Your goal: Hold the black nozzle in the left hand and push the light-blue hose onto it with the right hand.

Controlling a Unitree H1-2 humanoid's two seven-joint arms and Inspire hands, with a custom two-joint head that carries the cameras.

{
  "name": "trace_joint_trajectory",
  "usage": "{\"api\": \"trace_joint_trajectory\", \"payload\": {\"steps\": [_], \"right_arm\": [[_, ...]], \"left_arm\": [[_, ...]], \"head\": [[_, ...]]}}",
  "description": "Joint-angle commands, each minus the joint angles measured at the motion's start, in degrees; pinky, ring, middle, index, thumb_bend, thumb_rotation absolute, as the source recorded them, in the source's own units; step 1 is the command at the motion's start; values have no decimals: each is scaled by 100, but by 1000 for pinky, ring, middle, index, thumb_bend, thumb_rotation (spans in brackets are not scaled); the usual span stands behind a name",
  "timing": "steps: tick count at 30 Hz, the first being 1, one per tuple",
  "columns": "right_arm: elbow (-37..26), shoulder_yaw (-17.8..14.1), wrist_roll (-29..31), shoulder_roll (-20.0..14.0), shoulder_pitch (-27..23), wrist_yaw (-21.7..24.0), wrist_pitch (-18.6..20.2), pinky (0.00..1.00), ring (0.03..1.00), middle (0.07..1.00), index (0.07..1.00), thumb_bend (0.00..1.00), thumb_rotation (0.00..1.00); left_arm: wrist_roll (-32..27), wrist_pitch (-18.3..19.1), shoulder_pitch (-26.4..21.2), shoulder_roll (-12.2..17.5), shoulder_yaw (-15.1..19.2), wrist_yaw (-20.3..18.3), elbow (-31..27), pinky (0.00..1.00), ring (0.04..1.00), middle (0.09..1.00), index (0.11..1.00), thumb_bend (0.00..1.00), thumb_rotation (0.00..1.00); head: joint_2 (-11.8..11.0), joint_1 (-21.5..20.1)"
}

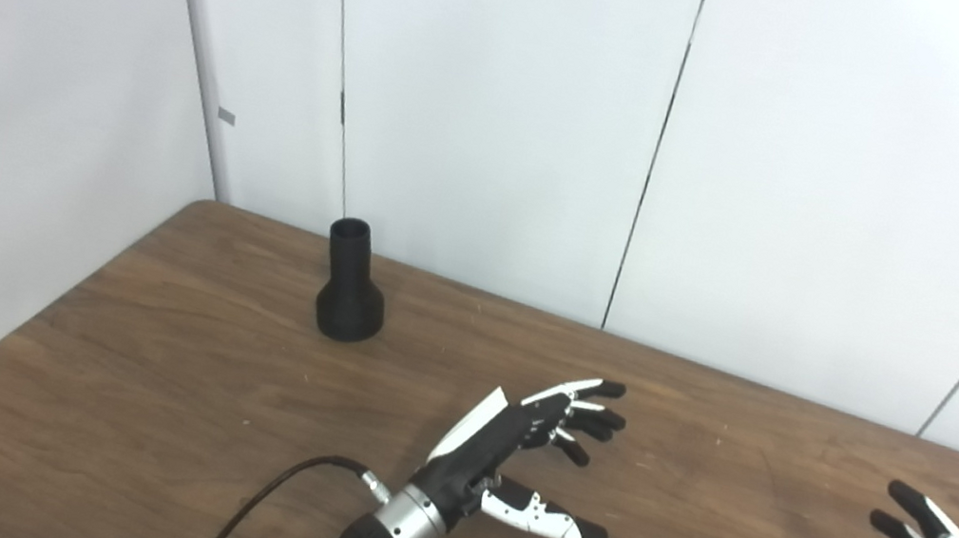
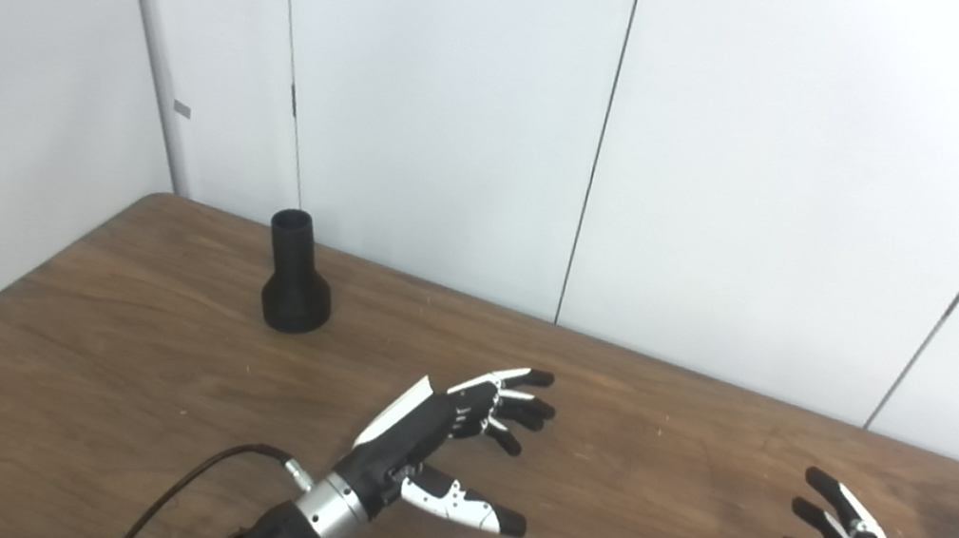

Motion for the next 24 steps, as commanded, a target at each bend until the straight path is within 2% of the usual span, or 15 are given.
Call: {"api": "trace_joint_trajectory", "payload": {"steps": [1, 7, 10, 14, 17, 20, 24], "right_arm": [[-108, -59, 36, -81, -168, -15, -260, 719, 855, 920, 862, 812, 57], [-109, -68, -4, -72, -183, -31, -248, 713, 851, 917, 859, 816, 66], [-95, -68, -10, -65, -194, -36, -245, 710, 848, 914, 857, 819, 72], [-69, -74, -19, -68, -219, -43, -235, 701, 841, 908, 851, 828, 85], [10, -102, -7, -100, -237, -35, -299, 694, 838, 907, 849, 830, 91], [78, -124, 3, -120, -258, -27, -359, 698, 837, 909, 852, 826, 87], [157, -148, 22, -140, -288, -10, -414, 708, 842, 914, 857, 818, 79]], "left_arm": [[34, -223, -196, -58, 10, 124, -66, 596, 746, 755, 801, 859, 134], [62, -267, -228, -41, 9, 184, -40, 586, 736, 743, 795, 854, 132], [93, -134, -250, 25, 75, 193, -276, 582, 732, 742, 787, 837, 123], [594, 131, -286, 117, 352, 507, -763, 579, 723, 735, 777, 811, 164], [841, 308, -343, 220, 503, 604, -1020, 585, 722, 732, 770, 803, 176], [842, 518, -473, 511, 609, 470, -1274, 576, 720, 730, 771, 801, 178], [1045, 715, -697, 1069, 696, 283, -1453, 561, 722, 737, 770, 804, 163]], "head": [[1, 7], [0, -2], [3, -54], [7, -63], [-22, 1], [-31, 55], [-56, 119]]}}
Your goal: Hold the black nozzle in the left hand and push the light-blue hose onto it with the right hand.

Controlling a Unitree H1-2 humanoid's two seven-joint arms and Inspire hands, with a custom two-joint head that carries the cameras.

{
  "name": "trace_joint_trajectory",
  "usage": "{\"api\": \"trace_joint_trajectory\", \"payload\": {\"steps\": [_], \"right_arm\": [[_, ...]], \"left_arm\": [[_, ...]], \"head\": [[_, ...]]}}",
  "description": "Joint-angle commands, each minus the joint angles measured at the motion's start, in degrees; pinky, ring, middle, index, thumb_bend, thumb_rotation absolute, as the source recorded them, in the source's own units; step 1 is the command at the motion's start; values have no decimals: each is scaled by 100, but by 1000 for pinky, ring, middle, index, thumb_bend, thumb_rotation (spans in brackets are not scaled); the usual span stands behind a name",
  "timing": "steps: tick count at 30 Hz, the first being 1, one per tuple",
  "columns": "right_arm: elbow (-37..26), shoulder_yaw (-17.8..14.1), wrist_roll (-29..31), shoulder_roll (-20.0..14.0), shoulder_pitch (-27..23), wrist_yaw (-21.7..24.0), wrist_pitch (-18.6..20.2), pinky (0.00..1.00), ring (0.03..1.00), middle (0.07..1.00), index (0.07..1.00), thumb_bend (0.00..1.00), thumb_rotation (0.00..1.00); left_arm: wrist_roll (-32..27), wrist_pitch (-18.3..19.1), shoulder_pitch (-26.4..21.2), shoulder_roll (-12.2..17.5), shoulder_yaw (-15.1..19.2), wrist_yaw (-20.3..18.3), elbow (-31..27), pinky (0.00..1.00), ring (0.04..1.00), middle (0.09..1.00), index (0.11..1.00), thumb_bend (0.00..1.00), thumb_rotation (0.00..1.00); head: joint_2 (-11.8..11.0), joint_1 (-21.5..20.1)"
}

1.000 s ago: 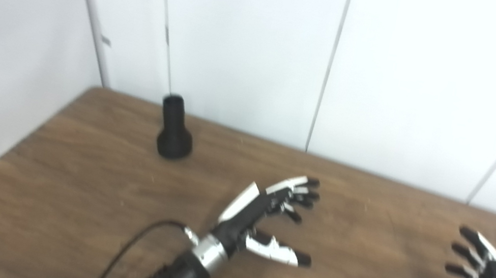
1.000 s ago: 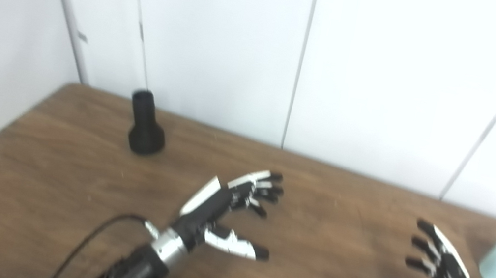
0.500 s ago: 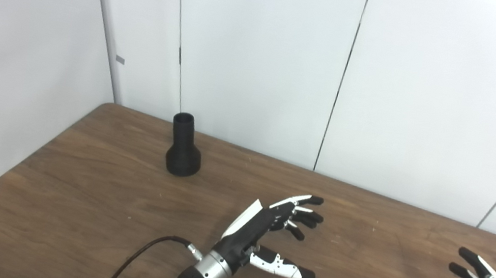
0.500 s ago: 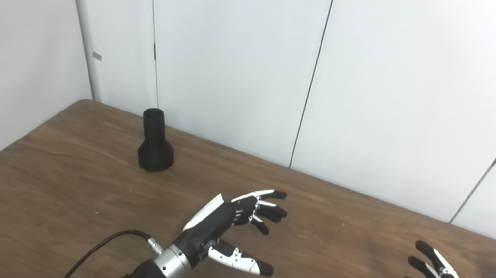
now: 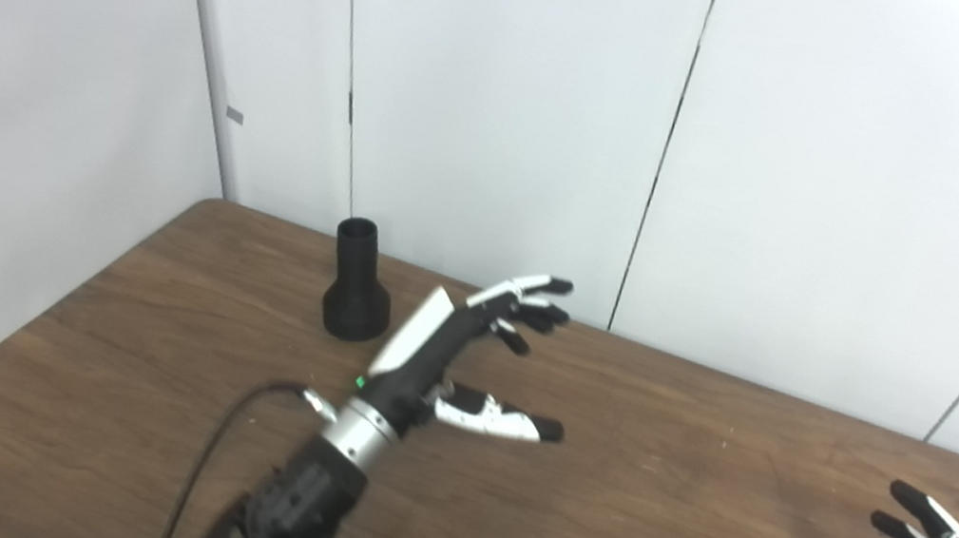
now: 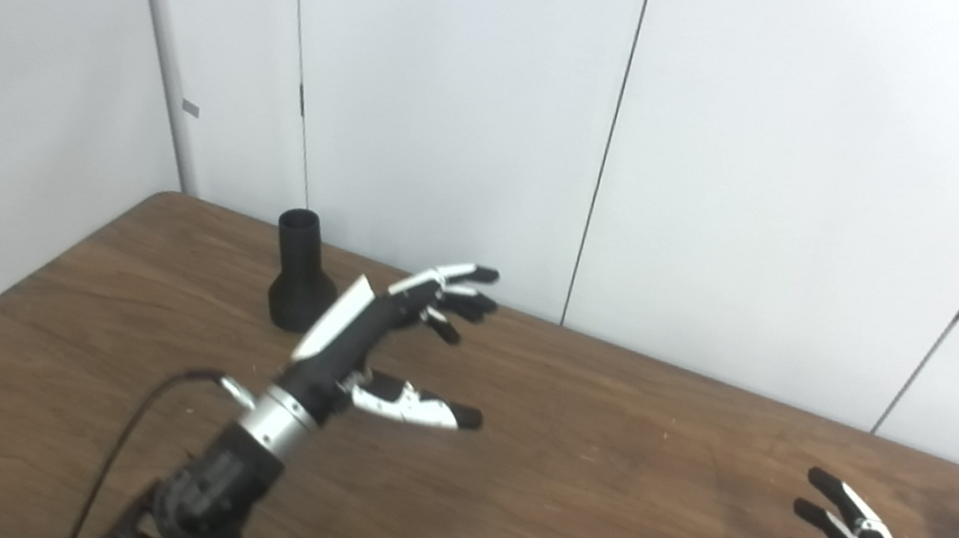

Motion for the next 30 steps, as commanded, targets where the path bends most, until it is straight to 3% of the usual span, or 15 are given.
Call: {"api": "trace_joint_trajectory", "payload": {"steps": [1, 4, 9, 17, 27, 30], "right_arm": [[-74, -72, 50, -117, -195, -12, -309, 710, 842, 915, 858, 817, 78], [-60, -91, 53, -117, -206, -13, -322, 715, 845, 916, 860, 813, 73], [-18, -104, 48, -116, -231, -9, -336, 719, 844, 914, 858, 804, 59], [6, -114, 42, -135, -255, -3, -296, 711, 837, 917, 861, 795, 45], [-19, -109, 75, -137, -238, -5, -247, 704, 836, 917, 862, 792, 42], [-51, -105, 58, -138, -231, -9, -225, 703, 834, 917, 861, 791, 42]], "left_arm": [[193, 62, -371, 354, 122, -26, -291, 561, 726, 743, 774, 801, 164], [483, 332, -473, 697, 229, -44, -466, 583, 743, 761, 786, 799, 155], [806, 698, -597, 947, 452, 52, -651, 748, 817, 806, 823, 792, 157], [913, 442, -904, 1250, 998, 782, 227, 920, 933, 886, 894, 810, 287], [1533, 797, -1083, 1236, 1001, 1472, 482, 886, 937, 937, 909, 791, 183], [1753, 1076, -1080, 1353, 885, 1349, 597, 893, 961, 963, 947, 828, 196]], "head": [[-1, 18], [-11, 61], [-25, 98], [-30, 129], [-18, 133], [14, 130]]}}
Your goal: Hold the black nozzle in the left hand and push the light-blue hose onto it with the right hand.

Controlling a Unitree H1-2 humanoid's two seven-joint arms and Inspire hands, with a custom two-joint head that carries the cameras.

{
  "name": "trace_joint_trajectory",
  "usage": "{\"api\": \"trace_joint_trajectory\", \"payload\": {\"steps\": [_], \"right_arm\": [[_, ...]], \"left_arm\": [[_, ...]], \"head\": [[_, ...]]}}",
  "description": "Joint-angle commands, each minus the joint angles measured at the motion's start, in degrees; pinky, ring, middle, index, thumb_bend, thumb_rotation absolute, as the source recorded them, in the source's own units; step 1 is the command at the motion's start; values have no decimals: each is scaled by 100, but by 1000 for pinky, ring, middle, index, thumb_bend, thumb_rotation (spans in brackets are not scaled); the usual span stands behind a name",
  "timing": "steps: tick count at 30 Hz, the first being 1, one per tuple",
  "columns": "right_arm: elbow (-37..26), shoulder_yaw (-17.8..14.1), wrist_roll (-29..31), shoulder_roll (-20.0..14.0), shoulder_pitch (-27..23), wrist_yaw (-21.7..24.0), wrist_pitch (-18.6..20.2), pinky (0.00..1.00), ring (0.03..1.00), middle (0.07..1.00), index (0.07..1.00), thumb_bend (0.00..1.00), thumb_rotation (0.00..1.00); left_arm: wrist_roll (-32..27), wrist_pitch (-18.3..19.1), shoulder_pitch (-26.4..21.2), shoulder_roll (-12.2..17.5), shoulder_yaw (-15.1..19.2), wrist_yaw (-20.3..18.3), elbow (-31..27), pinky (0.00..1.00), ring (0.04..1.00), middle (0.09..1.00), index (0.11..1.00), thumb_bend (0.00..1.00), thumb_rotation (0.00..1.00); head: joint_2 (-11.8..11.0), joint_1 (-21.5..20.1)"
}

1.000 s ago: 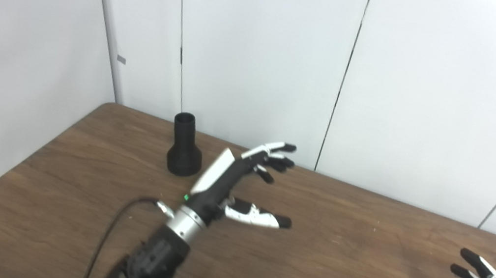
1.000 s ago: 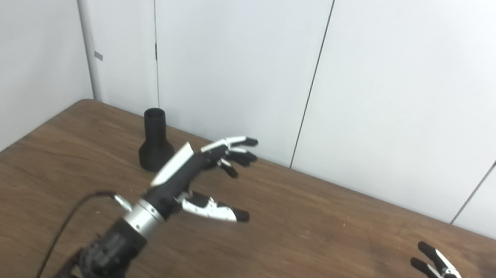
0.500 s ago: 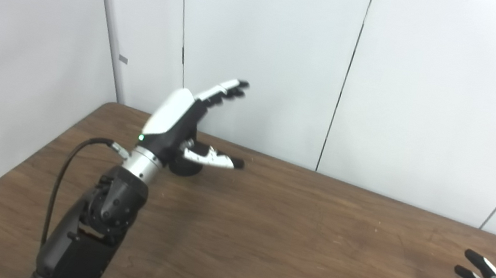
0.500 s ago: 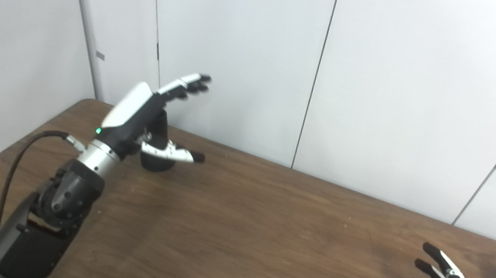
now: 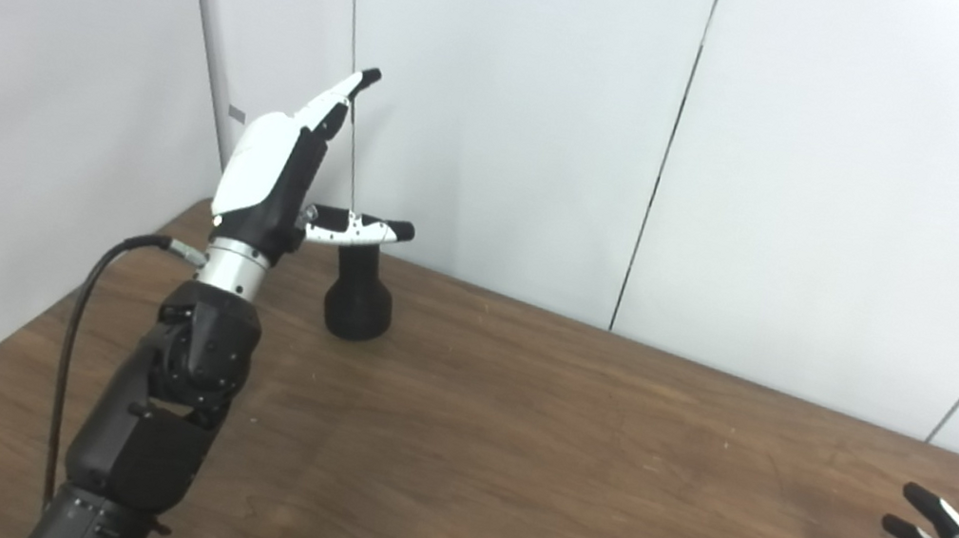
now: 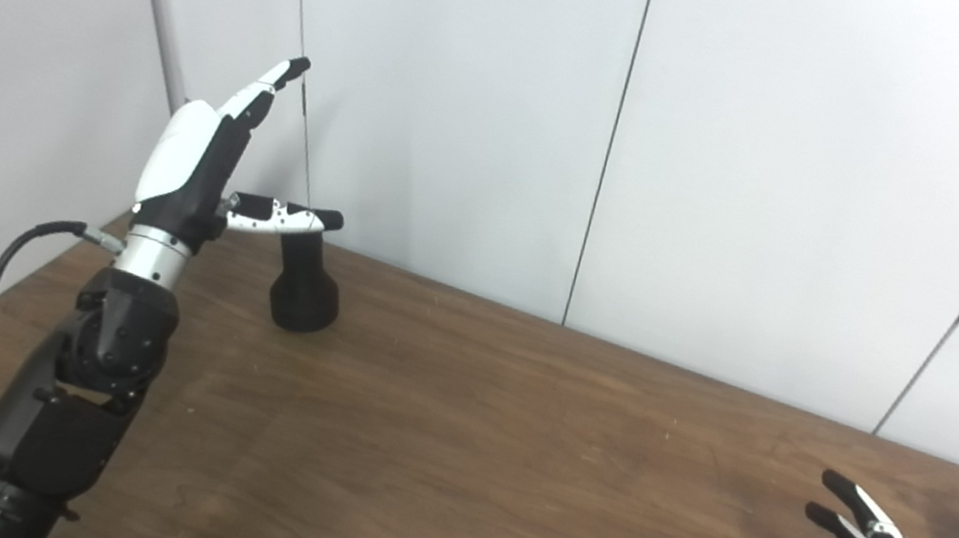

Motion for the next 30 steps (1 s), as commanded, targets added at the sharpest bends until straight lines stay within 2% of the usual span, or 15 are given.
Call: {"api": "trace_joint_trajectory", "payload": {"steps": [1, 3, 7, 11, 15, 20, 26, 30], "right_arm": [[-214, -49, 54, -84, -172, -11, -189, 703, 834, 917, 860, 790, 40], [-200, -48, 65, -87, -174, -5, -193, 699, 831, 914, 858, 792, 42], [-197, -49, 104, -90, -169, 9, -173, 694, 827, 909, 853, 795, 52], [-191, -52, 140, -97, -165, 24, -161, 697, 827, 909, 851, 795, 54], [-234, -66, 163, -114, -142, 33, -130, 700, 822, 905, 849, 798, 64], [-242, -68, 170, -128, -130, 31, -142, 704, 824, 904, 850, 795, 65], [-246, -69, 216, -143, -136, 44, -90, 703, 823, 904, 850, 795, 75], [-226, -54, 174, -160, -139, 46, -133, 707, 826, 904, 851, 793, 75]], "left_arm": [[99, 259, -240, 266, -13, -119, -86, 945, 978, 970, 960, 851, 204], [1, 511, -237, 287, -20, -321, -115, 989, 996, 976, 977, 889, 215], [-373, 1091, -272, 227, 78, -666, -31, 1000, 1000, 975, 994, 955, 263], [-479, 1592, -295, 243, 35, -817, 115, 1000, 1000, 971, 1000, 997, 316], [-508, 1910, -278, 273, -47, -871, 215, 1000, 1000, 973, 1000, 1000, 344], [-575, 2011, -279, 293, -102, -815, 446, 1000, 1000, 994, 1000, 1000, 342], [-532, 1676, -199, 307, -263, -493, 1021, 1000, 1000, 997, 1000, 1000, 382], [-543, 1770, -141, 277, -370, -492, 1033, 1000, 1000, 989, 1000, 1000, 376]], "head": [[5, 7], [5, 7], [13, -7], [30, -20], [62, -10], [110, -12], [126, -8], [134, 7]]}}
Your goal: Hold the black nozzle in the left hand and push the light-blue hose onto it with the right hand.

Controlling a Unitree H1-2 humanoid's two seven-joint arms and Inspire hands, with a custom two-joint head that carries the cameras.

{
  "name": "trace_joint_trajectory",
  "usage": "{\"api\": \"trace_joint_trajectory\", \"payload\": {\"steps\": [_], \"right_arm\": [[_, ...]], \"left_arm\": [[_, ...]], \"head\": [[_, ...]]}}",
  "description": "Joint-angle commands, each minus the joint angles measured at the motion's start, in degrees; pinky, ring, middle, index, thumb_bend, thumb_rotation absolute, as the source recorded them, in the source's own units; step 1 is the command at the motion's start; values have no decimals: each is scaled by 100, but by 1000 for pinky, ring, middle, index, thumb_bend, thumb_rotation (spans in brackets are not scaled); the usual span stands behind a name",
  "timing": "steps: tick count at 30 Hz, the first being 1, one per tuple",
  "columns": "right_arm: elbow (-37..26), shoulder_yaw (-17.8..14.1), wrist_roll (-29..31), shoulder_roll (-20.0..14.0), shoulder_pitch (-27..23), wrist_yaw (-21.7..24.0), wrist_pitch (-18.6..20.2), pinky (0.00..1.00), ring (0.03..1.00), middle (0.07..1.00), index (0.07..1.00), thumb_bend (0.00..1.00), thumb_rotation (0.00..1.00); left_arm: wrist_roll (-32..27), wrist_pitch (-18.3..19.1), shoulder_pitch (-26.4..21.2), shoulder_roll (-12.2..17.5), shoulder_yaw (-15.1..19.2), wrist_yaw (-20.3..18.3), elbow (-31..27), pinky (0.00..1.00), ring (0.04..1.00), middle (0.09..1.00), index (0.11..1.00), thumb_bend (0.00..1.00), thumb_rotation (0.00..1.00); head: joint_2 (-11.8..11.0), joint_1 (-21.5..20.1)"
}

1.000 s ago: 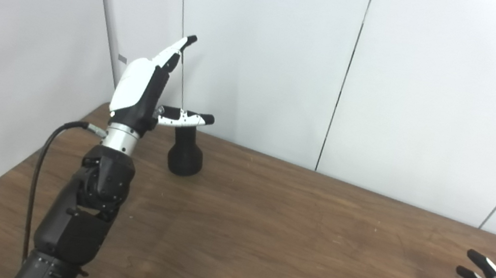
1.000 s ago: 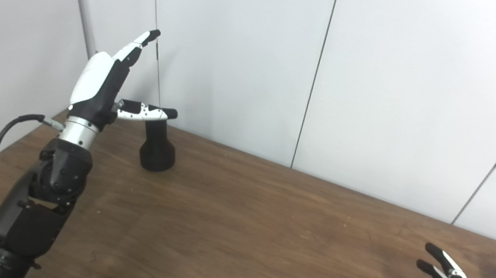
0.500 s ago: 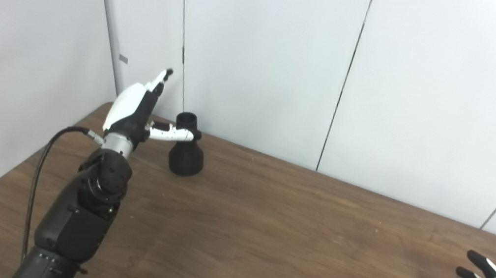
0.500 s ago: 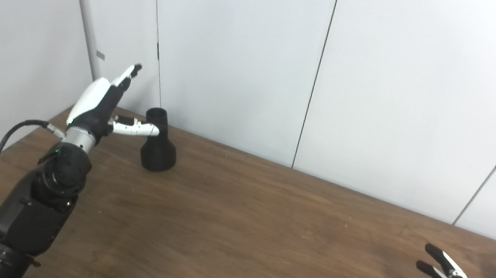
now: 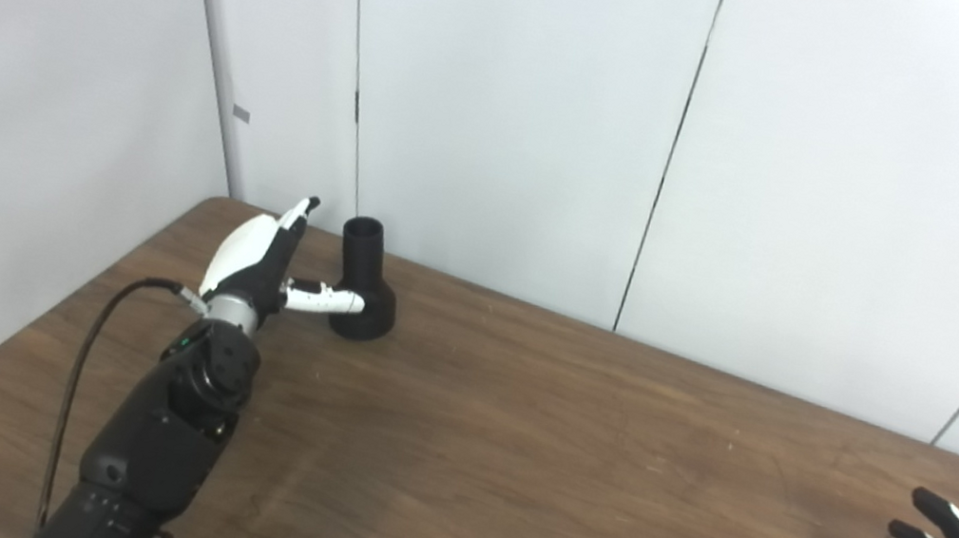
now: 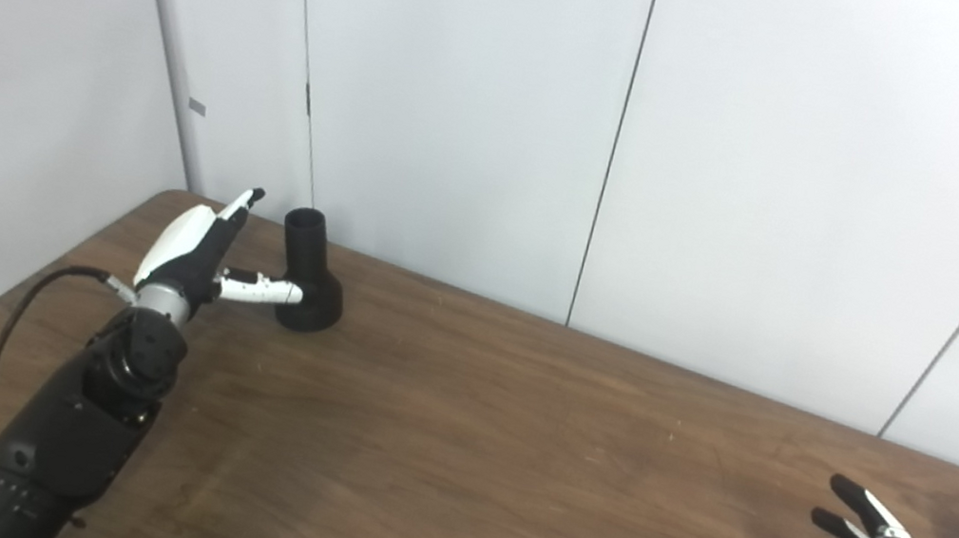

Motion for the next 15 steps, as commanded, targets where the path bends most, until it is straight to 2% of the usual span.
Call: {"api": "trace_joint_trajectory", "payload": {"steps": [1, 6, 15], "right_arm": [[-204, -45, 38, -110, -149, 20, -174, 708, 827, 905, 852, 792, 77], [-188, -41, 47, -130, -148, 32, -192, 710, 829, 907, 853, 790, 81], [-179, -54, 85, -135, -149, 40, -165, 710, 827, 904, 849, 795, 98]], "left_arm": [[25, -123, -173, 172, -29, 128, -127, 1000, 1000, 984, 1000, 1000, 364], [32, 38, -161, 182, -106, 82, -84, 1000, 1000, 974, 995, 1000, 358], [15, 314, -215, 122, -197, 74, 66, 1000, 1000, 952, 933, 1000, 374]], "head": [[2, 7], [41, 13], [54, 15]]}}
